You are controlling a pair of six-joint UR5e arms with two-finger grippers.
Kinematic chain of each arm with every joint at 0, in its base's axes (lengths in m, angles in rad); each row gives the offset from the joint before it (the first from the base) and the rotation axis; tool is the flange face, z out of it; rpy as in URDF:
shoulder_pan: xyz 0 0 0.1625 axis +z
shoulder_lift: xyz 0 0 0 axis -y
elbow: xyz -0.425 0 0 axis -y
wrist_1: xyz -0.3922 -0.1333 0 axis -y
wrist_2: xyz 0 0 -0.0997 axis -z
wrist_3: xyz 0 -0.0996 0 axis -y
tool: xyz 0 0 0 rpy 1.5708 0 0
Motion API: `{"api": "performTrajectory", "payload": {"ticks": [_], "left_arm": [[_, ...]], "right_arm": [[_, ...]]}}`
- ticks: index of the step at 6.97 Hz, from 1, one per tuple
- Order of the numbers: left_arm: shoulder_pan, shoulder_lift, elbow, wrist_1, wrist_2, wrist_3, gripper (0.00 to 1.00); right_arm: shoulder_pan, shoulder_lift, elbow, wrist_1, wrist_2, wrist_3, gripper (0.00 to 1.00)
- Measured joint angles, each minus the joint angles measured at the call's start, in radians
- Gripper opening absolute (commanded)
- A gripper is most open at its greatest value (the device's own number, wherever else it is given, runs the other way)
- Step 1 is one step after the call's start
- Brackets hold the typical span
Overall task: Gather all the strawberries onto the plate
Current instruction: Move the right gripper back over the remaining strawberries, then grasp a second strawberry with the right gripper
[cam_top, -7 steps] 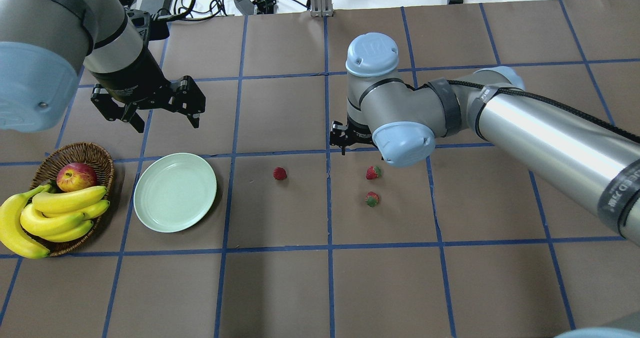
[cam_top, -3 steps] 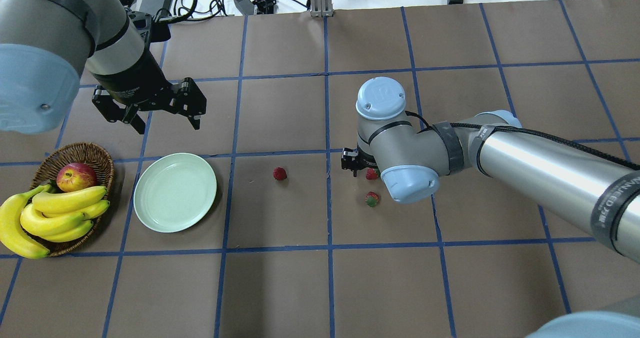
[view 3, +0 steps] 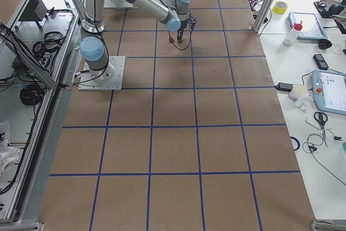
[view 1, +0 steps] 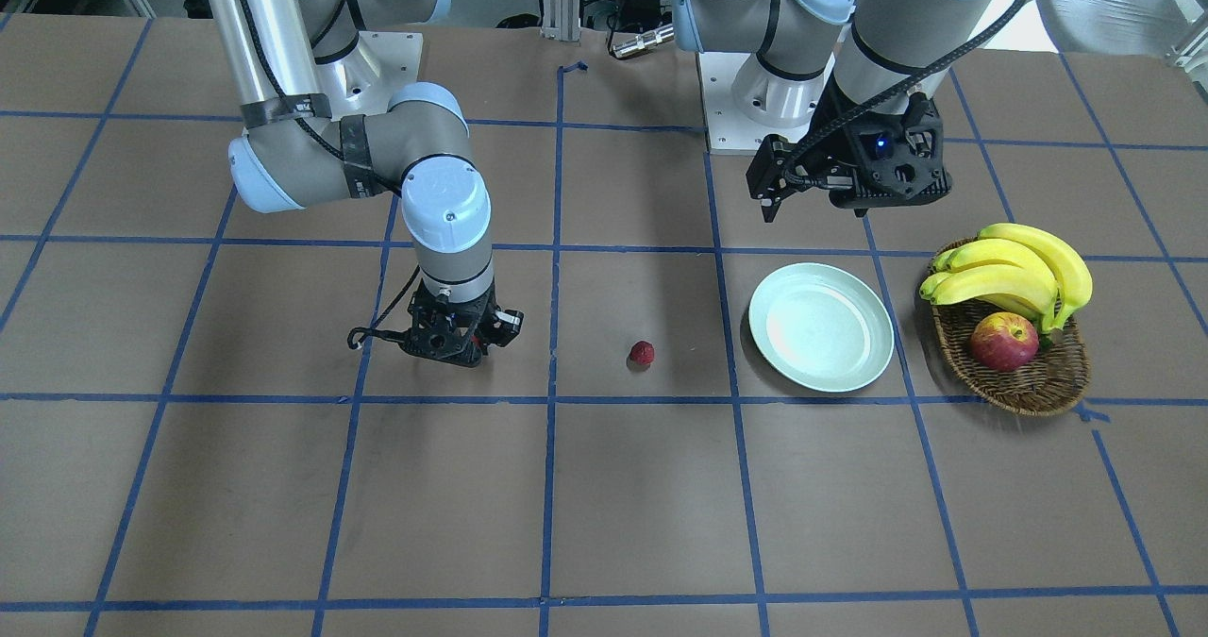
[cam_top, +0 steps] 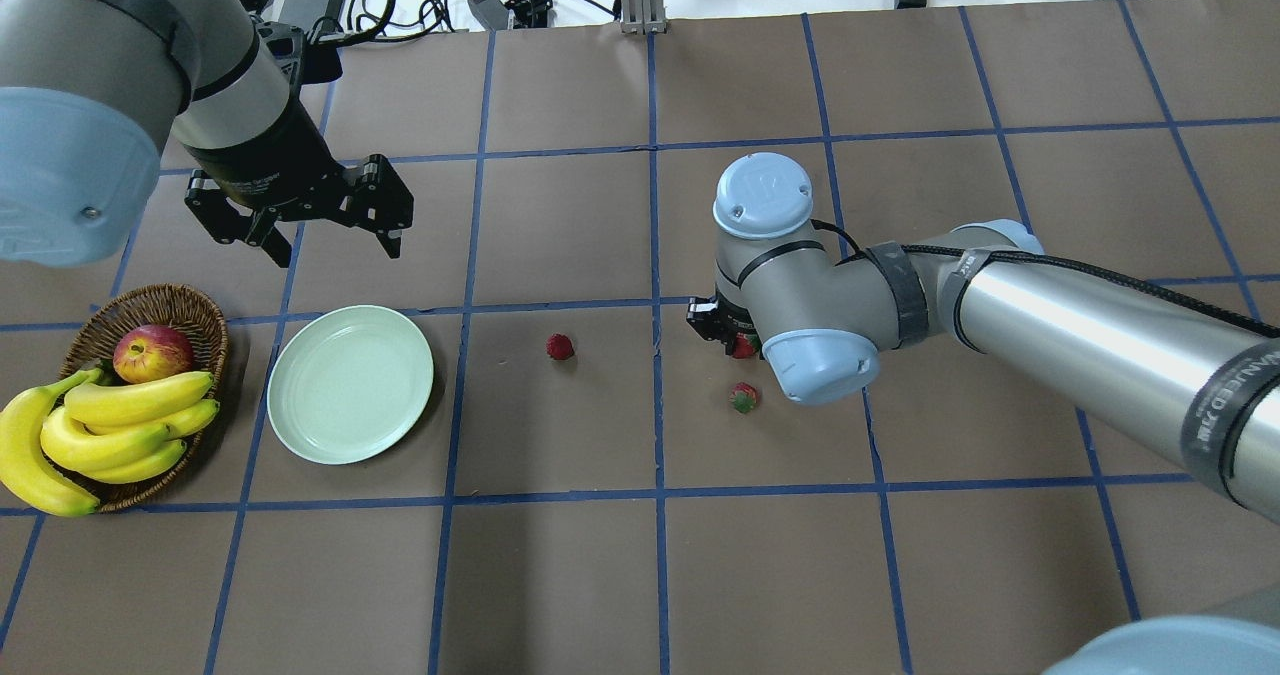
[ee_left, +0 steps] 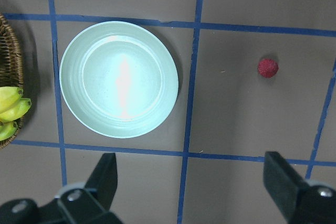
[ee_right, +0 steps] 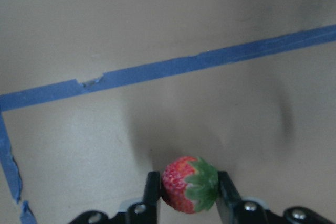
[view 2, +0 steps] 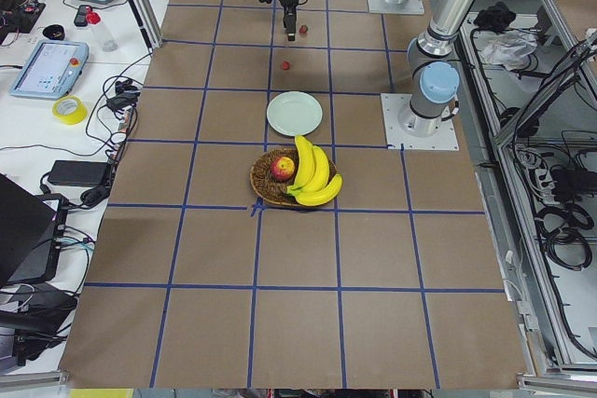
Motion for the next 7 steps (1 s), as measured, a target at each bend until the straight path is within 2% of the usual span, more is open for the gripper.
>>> {"api": "performTrajectory", "payload": {"ticks": [2, 5, 7], "left_arm": [[0.0, 0.0, 0.0, 0.0, 0.0, 0.0, 1.0], [0.0, 0.0, 0.0, 0.0, 0.0, 0.0, 1.0], [0.0, 0.0, 0.0, 0.0, 0.001, 0.0, 1.0]], "right_arm": [[0.002, -0.008, -0.016, 0.002, 0.011, 0.034, 0.17], [0.077, 0.009, -0.051, -0.016, 0.153, 0.187, 0.17], [0.127, 0.061, -0.088, -0.048, 0.176, 0.231, 0.18]]}}
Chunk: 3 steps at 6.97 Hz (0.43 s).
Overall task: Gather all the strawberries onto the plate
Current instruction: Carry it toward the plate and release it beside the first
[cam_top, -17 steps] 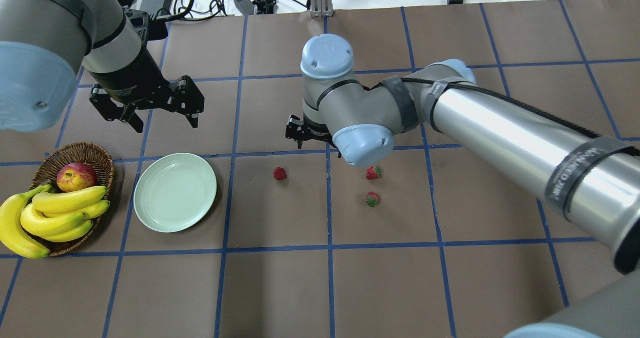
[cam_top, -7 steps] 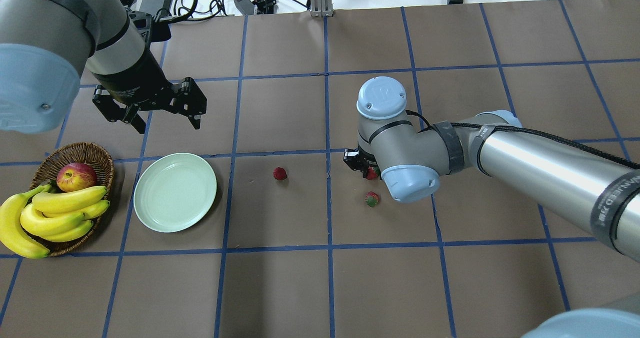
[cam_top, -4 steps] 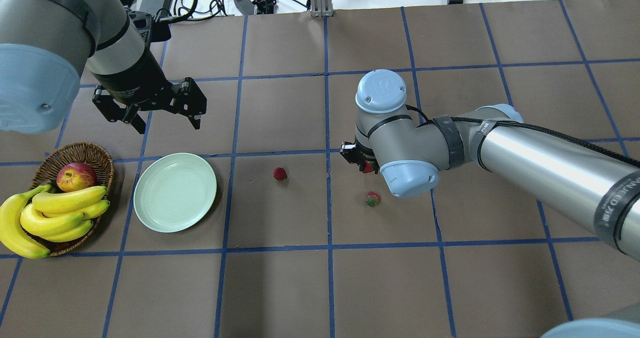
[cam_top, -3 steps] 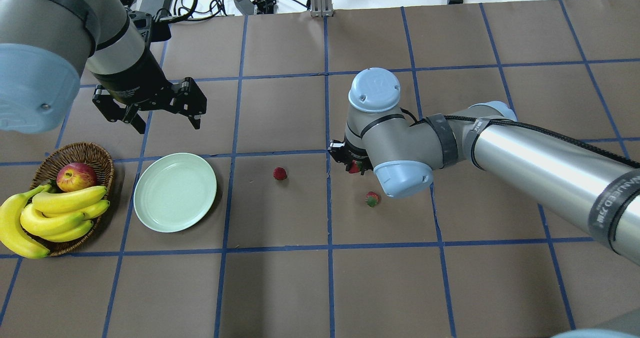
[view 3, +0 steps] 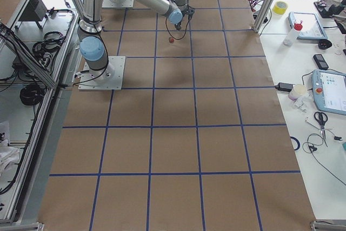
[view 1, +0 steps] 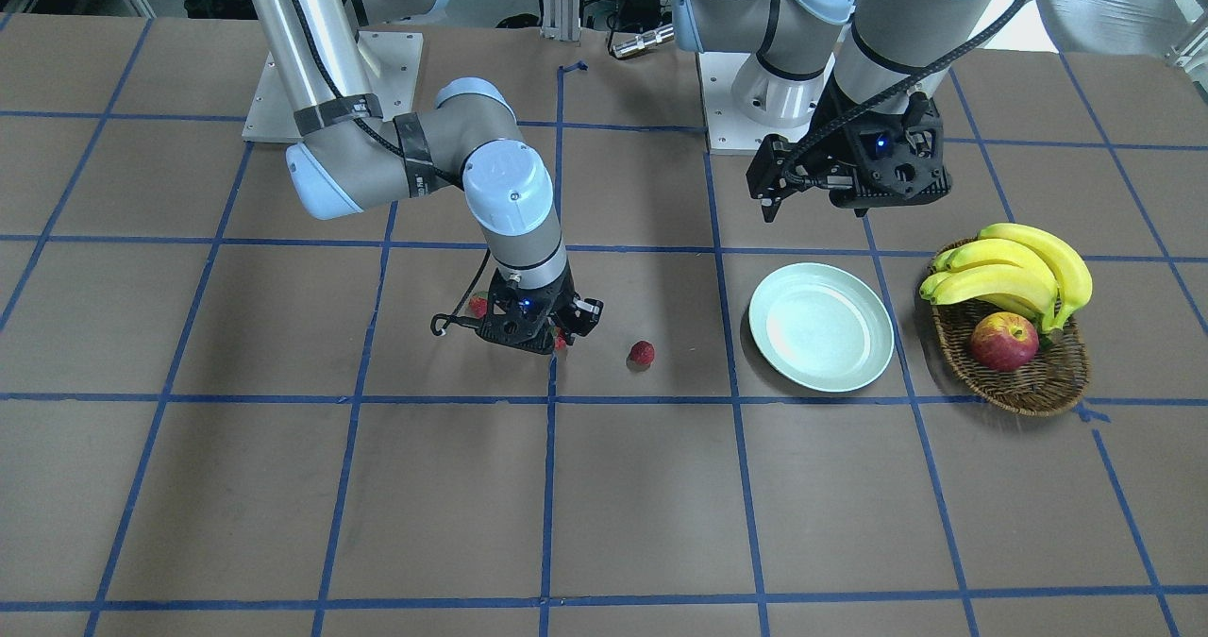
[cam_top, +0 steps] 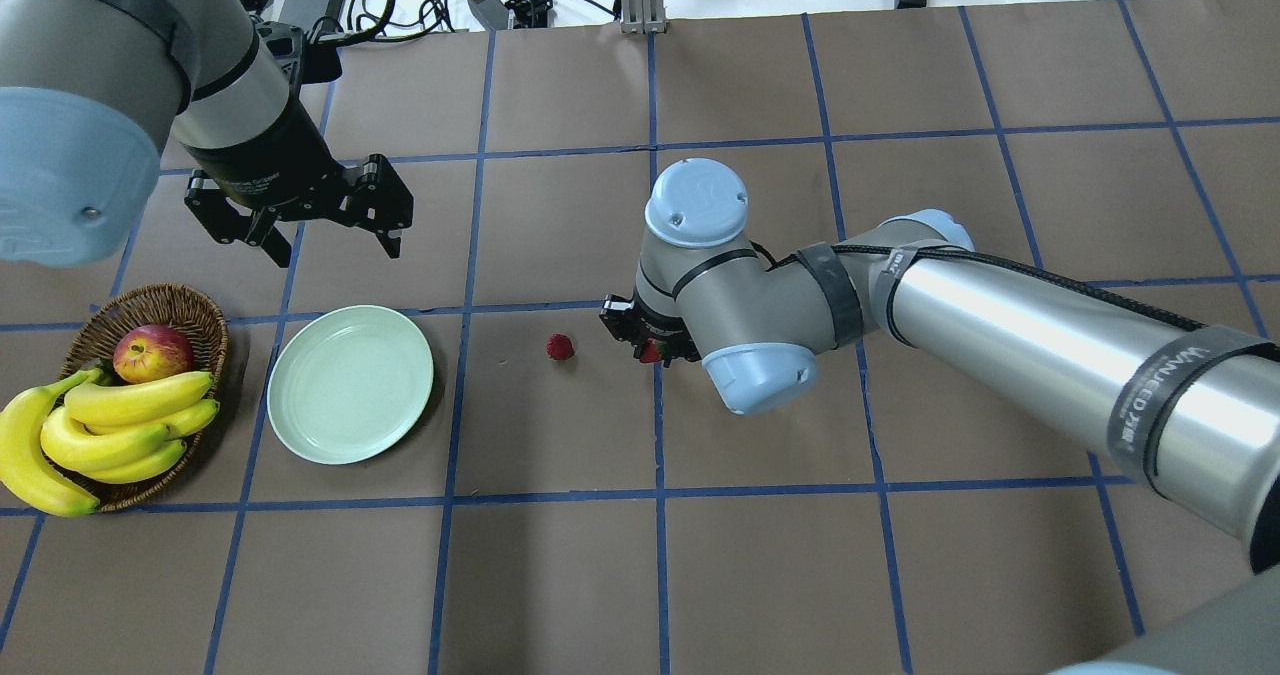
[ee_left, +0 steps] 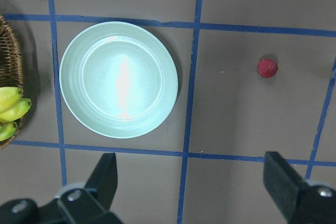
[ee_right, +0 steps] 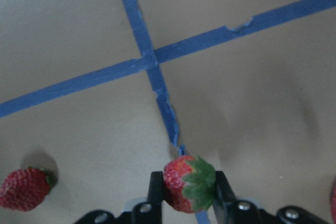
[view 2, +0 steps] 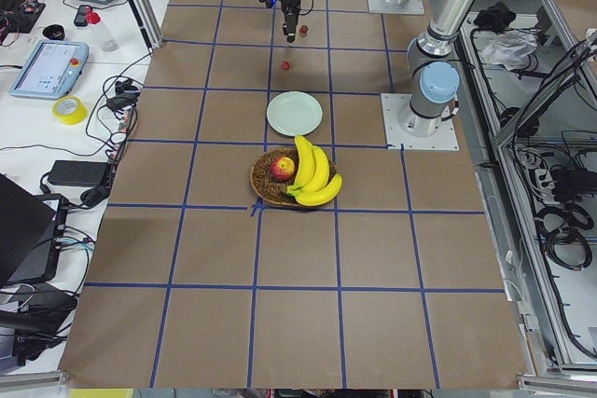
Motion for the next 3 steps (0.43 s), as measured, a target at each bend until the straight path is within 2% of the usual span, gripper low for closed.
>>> {"api": "performTrajectory", "payload": {"ticks": [1, 2, 3], "left_arm": [[0.0, 0.0, 0.0, 0.0, 0.0, 0.0, 1.0], [0.0, 0.0, 0.0, 0.0, 0.0, 0.0, 1.0], [0.0, 0.0, 0.0, 0.0, -0.001, 0.0, 1.0]], "right_arm": [[0.019, 0.032, -0.028, -0.007, 0.004, 0.016, 0.34], [0.028, 0.05, -0.046, -0.008, 0.006, 0.024, 0.99], [0.032, 0.055, -0.056, -0.006, 0.003, 0.026, 1.0]]}}
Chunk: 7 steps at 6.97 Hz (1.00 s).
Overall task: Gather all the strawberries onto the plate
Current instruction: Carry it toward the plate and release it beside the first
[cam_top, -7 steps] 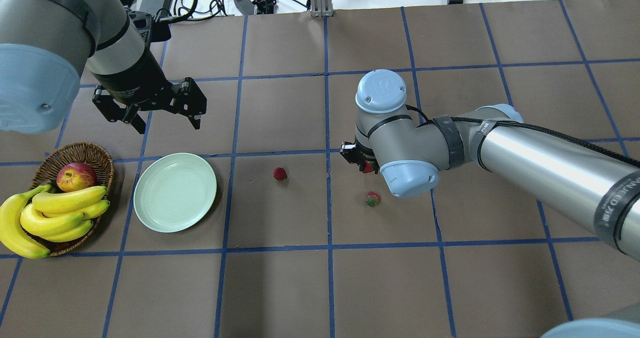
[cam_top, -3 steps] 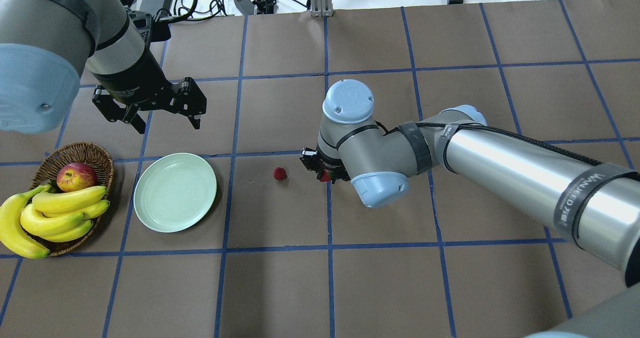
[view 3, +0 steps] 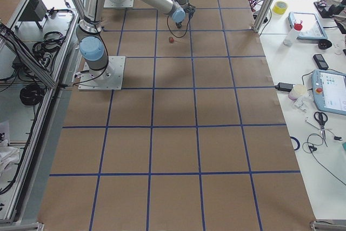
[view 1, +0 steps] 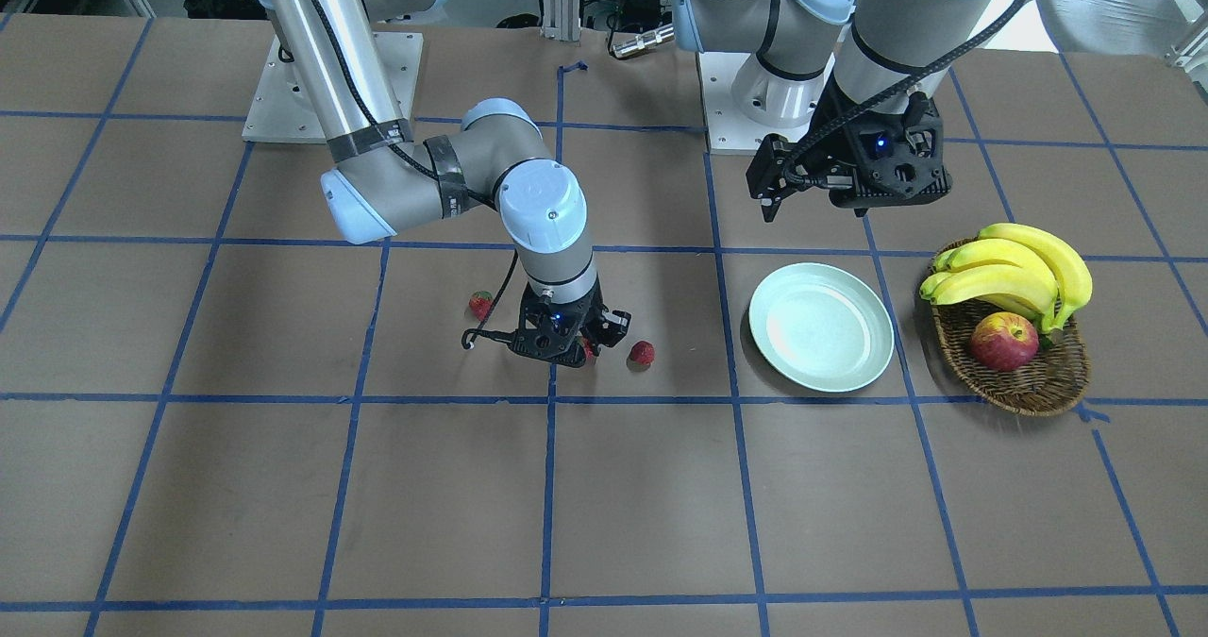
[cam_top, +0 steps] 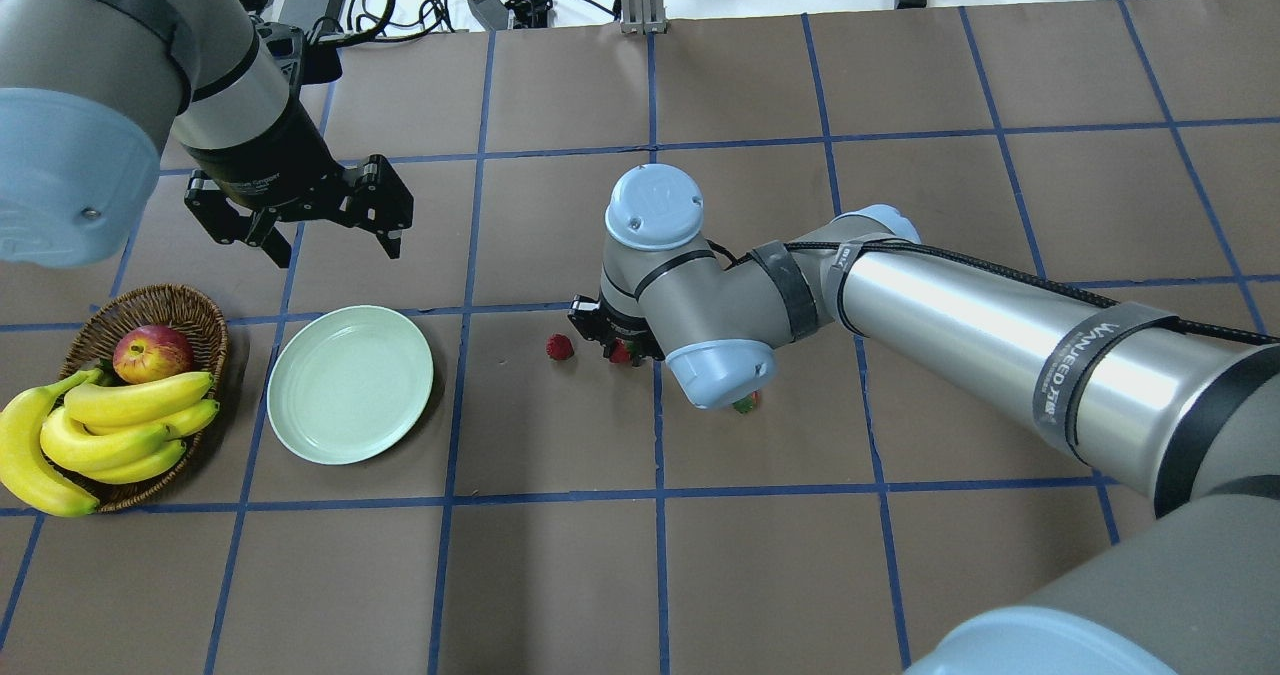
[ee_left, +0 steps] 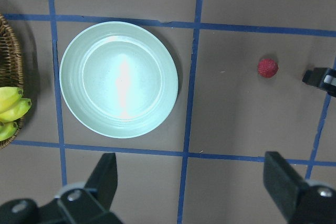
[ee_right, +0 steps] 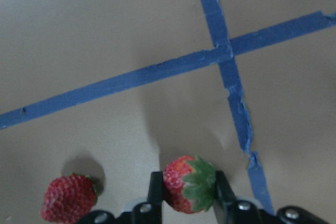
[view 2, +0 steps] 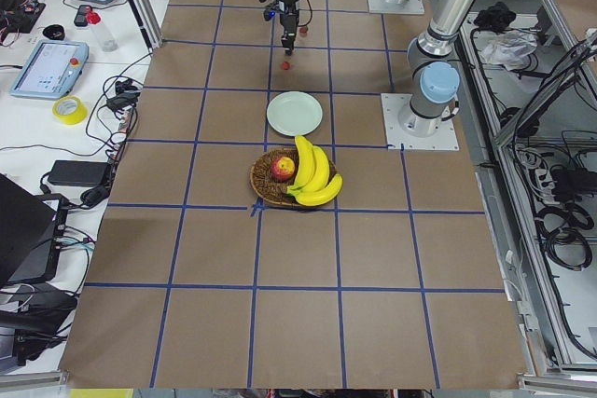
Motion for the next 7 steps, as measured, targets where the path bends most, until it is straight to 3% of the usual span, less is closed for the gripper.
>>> {"api": "performTrajectory", "payload": {"ticks": [4, 6, 7], "left_arm": [[0.0, 0.0, -0.001, 0.0, 0.0, 0.0, 1.0], [0.0, 0.0, -0.001, 0.0, 0.0, 0.0, 1.0], [0.0, 0.0, -0.001, 0.0, 0.001, 0.0, 1.0]], "right_arm": [[-0.035, -0.109, 0.009, 0.133, -0.088, -0.078, 0.99], [-0.111, -0.2, 0.086, 0.202, -0.132, -0.181, 0.96], [-0.14, -0.229, 0.157, 0.162, -0.142, -0.219, 0.91]]}}
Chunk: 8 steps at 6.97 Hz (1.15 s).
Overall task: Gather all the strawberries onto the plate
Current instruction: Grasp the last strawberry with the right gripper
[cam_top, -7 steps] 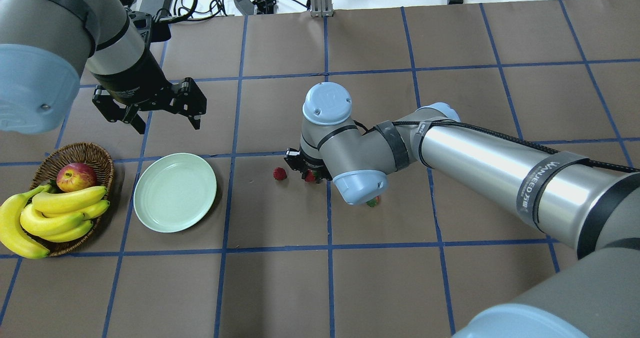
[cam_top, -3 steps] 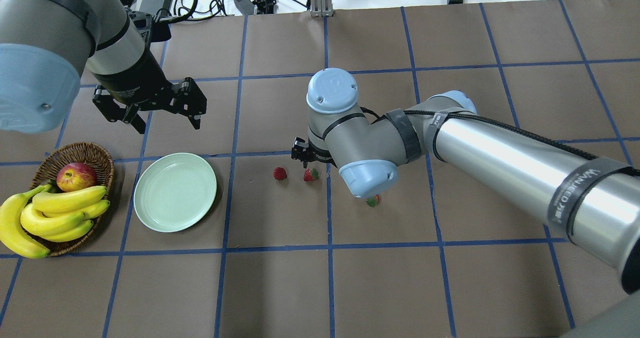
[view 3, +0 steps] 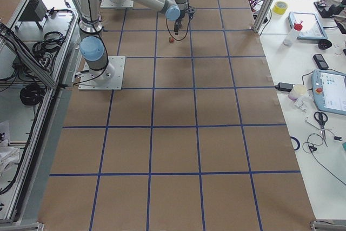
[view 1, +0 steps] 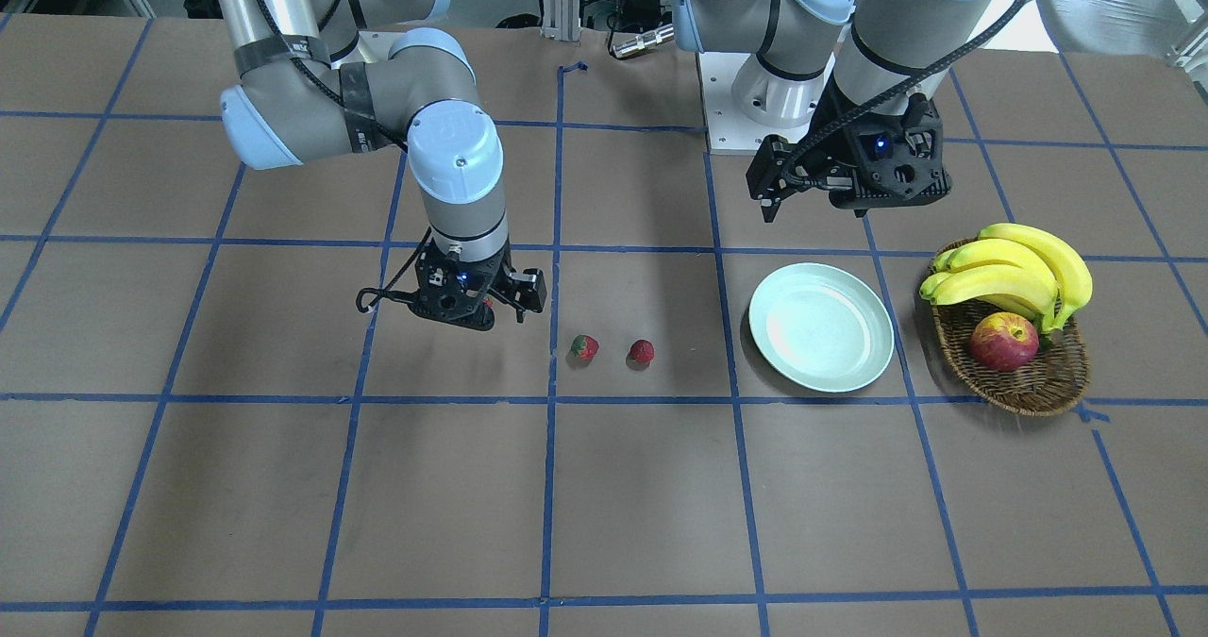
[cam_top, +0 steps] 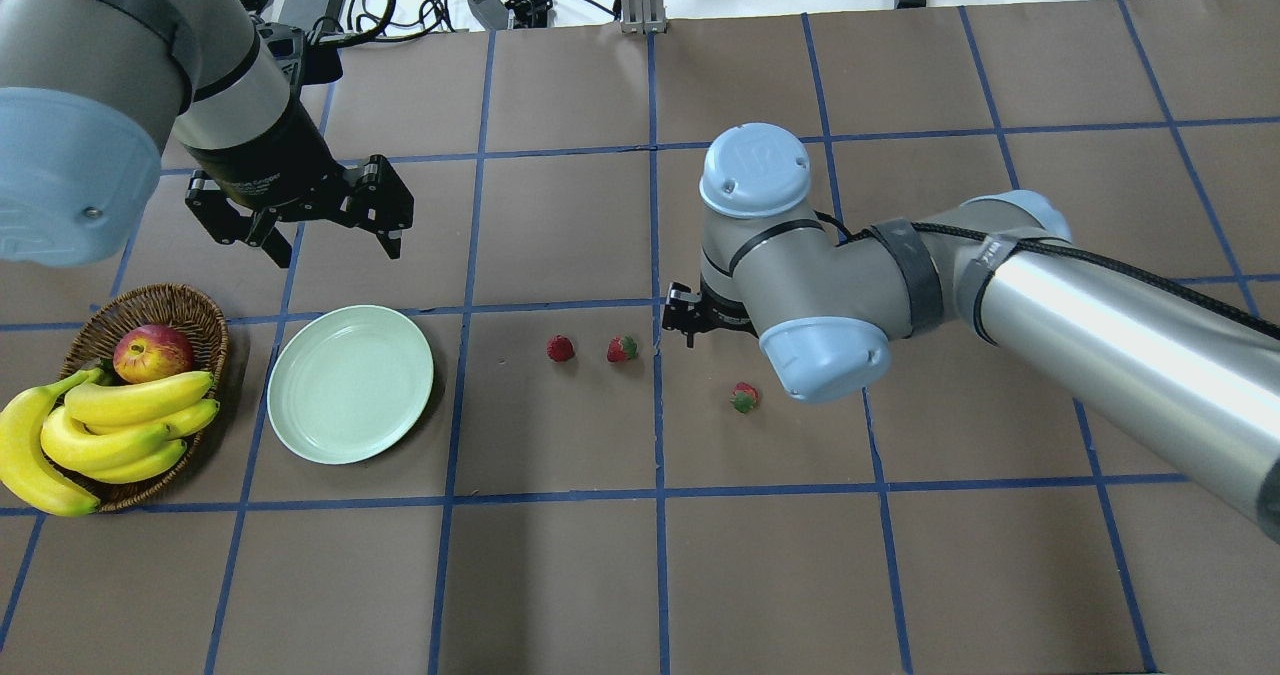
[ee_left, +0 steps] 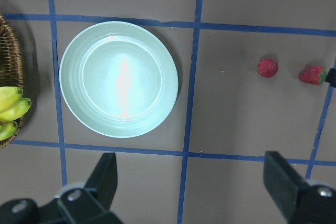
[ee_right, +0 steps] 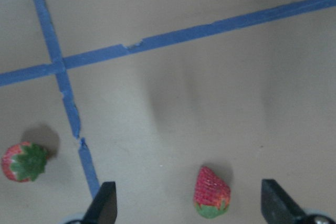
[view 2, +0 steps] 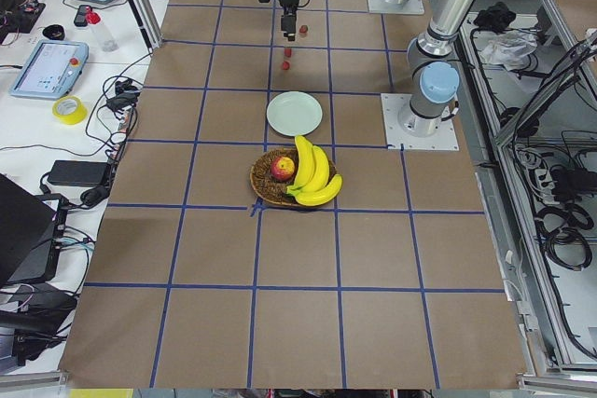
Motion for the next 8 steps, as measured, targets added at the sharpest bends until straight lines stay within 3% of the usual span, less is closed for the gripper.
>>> {"api": "performTrajectory", "payload": {"ticks": [1, 3, 4, 5, 8], "left_arm": [[0.0, 0.0, 0.0, 0.0, 0.0, 0.0, 1.0], [0.0, -0.001, 0.0, 0.0, -0.001, 0.0, 1.0], [0.0, -0.001, 0.0, 0.0, 0.0, 0.0, 1.0], [0.0, -0.001, 0.0, 0.0, -0.001, 0.0, 1.0], [0.0, -0.001, 0.0, 0.0, 0.0, 0.0, 1.0]], "right_arm": [[-0.012, -0.003, 0.058, -0.064, 0.001, -0.013, 0.84], [-0.01, 0.025, 0.104, -0.114, 0.003, -0.016, 0.58], [-0.009, 0.034, 0.108, -0.122, 0.003, -0.017, 0.36], [-0.008, 0.037, 0.108, -0.129, 0.003, -0.019, 0.2], [-0.005, 0.036, 0.096, -0.134, 0.016, -0.016, 0.19]]}}
